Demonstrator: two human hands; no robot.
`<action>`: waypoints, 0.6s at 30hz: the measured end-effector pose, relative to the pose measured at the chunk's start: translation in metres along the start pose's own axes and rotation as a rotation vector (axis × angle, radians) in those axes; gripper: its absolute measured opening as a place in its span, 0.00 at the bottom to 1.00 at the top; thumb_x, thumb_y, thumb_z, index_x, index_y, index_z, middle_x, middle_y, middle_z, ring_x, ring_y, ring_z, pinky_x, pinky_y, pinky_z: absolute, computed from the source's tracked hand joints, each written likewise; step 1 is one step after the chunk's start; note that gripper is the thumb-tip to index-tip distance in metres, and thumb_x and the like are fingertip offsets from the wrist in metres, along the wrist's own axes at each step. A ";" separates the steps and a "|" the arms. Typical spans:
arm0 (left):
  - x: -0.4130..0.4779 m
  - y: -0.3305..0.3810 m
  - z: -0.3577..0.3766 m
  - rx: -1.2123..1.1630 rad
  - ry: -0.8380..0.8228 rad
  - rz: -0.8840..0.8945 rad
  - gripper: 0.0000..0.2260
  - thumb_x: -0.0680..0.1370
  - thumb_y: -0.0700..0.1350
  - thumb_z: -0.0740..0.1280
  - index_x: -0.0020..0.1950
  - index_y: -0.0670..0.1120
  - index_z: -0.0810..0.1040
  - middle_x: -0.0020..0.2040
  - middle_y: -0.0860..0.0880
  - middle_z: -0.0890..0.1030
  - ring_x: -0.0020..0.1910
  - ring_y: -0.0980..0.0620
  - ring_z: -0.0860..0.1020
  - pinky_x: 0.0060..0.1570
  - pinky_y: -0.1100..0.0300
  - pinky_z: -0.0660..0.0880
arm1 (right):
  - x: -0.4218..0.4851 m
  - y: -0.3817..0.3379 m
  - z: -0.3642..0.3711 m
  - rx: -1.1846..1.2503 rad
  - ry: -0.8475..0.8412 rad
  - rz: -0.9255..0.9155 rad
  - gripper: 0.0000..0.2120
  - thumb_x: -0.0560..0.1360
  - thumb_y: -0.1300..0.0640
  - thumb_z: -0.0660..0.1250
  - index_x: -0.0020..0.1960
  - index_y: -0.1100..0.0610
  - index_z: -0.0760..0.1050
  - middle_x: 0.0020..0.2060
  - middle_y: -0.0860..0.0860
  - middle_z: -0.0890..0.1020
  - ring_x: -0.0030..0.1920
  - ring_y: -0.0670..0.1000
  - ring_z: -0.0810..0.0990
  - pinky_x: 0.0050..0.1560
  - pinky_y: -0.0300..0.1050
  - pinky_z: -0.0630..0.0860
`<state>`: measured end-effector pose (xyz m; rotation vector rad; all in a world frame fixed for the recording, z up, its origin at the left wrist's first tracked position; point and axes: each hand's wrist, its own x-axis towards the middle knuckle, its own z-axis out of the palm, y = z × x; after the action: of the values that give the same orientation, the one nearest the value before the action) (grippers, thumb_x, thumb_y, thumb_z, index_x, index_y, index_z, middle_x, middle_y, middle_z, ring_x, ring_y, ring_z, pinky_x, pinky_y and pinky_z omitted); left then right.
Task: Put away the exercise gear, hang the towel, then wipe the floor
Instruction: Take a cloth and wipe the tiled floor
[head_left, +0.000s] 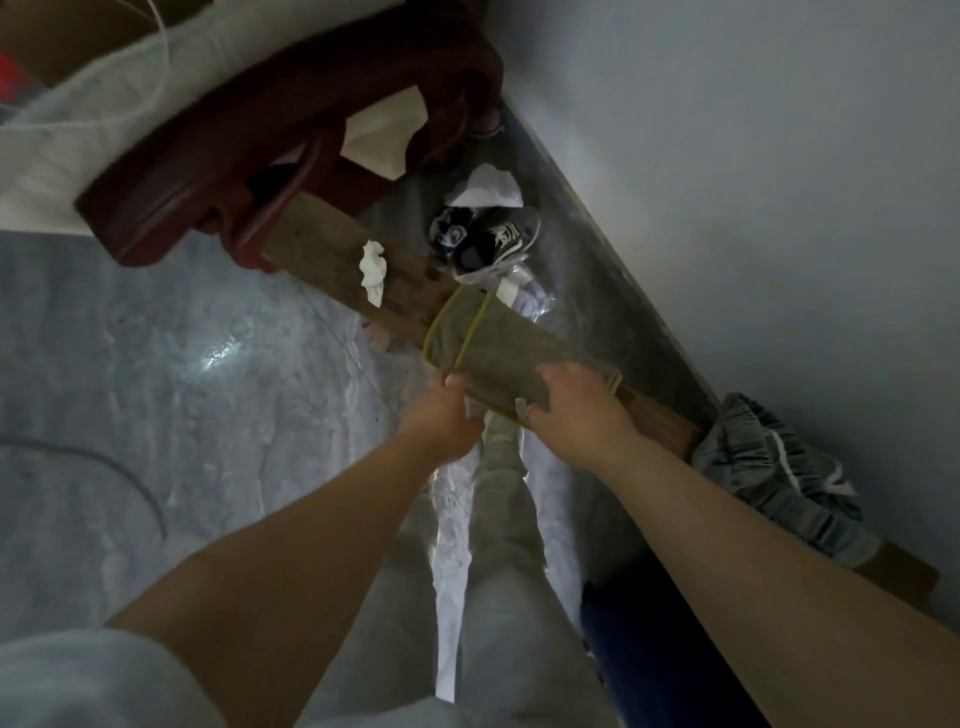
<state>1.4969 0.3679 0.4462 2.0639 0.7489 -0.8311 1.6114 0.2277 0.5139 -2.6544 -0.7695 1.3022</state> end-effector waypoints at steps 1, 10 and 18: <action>0.003 -0.001 0.006 -0.011 0.024 -0.011 0.31 0.76 0.49 0.70 0.77 0.48 0.63 0.77 0.43 0.61 0.71 0.40 0.69 0.67 0.45 0.71 | 0.009 0.005 0.007 -0.023 -0.015 -0.001 0.22 0.80 0.50 0.63 0.71 0.58 0.67 0.67 0.58 0.72 0.67 0.58 0.71 0.66 0.53 0.71; 0.022 -0.005 0.040 -0.166 0.050 -0.095 0.36 0.77 0.45 0.70 0.80 0.52 0.54 0.81 0.46 0.49 0.77 0.40 0.61 0.72 0.49 0.65 | 0.038 0.049 0.064 -0.251 0.059 0.003 0.19 0.76 0.49 0.68 0.64 0.53 0.69 0.63 0.55 0.71 0.63 0.56 0.70 0.61 0.49 0.71; 0.033 0.003 0.042 -0.377 0.162 -0.219 0.31 0.78 0.46 0.70 0.79 0.46 0.61 0.76 0.46 0.61 0.72 0.46 0.68 0.72 0.46 0.68 | 0.043 0.062 0.089 -0.397 0.122 -0.011 0.18 0.71 0.54 0.72 0.58 0.53 0.70 0.57 0.56 0.72 0.57 0.57 0.71 0.55 0.53 0.73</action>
<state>1.5070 0.3394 0.4026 1.7436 1.1435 -0.5878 1.5904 0.1818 0.4091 -2.9876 -1.1249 1.0638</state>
